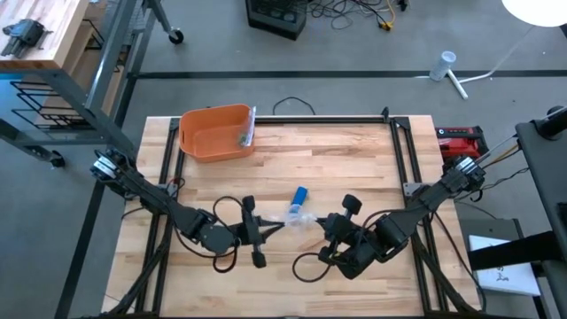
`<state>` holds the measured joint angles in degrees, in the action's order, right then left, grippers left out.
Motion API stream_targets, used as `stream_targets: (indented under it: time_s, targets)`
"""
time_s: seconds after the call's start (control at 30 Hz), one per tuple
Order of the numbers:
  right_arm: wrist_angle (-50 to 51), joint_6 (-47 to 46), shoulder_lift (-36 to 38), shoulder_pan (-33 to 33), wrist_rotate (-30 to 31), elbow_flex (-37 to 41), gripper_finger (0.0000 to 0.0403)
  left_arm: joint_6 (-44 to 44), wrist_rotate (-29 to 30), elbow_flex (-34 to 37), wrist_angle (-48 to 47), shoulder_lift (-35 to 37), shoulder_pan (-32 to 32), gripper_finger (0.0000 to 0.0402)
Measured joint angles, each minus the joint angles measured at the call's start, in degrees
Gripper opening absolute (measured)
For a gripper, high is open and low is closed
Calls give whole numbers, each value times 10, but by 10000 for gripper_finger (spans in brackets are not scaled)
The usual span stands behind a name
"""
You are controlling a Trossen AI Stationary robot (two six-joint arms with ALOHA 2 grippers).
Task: Roll bandage
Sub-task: Open the transparent zip bag
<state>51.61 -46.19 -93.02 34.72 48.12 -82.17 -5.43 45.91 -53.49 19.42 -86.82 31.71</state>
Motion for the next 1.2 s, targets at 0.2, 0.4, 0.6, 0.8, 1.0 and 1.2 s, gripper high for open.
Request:
stream_targets:
  time_s: [0.2,0.4,0.6,0.8,1.0,1.2]
  targets:
    - [24,-29,17,8,-1,0,2,15,16,0,-74,13,2,72]
    - [23,-29,28,29,0,0,2,45,46,0,-157,17,2,144]
    - [21,-27,37,51,0,0,2,65,47,4,-183,17,2,215]
    - [-14,8,41,66,0,0,2,81,47,18,-181,17,-5,260]
    - [-49,48,41,70,0,0,2,105,24,48,-143,17,-23,264]
    - [-49,49,41,69,0,0,2,105,-44,90,-31,17,-47,220]
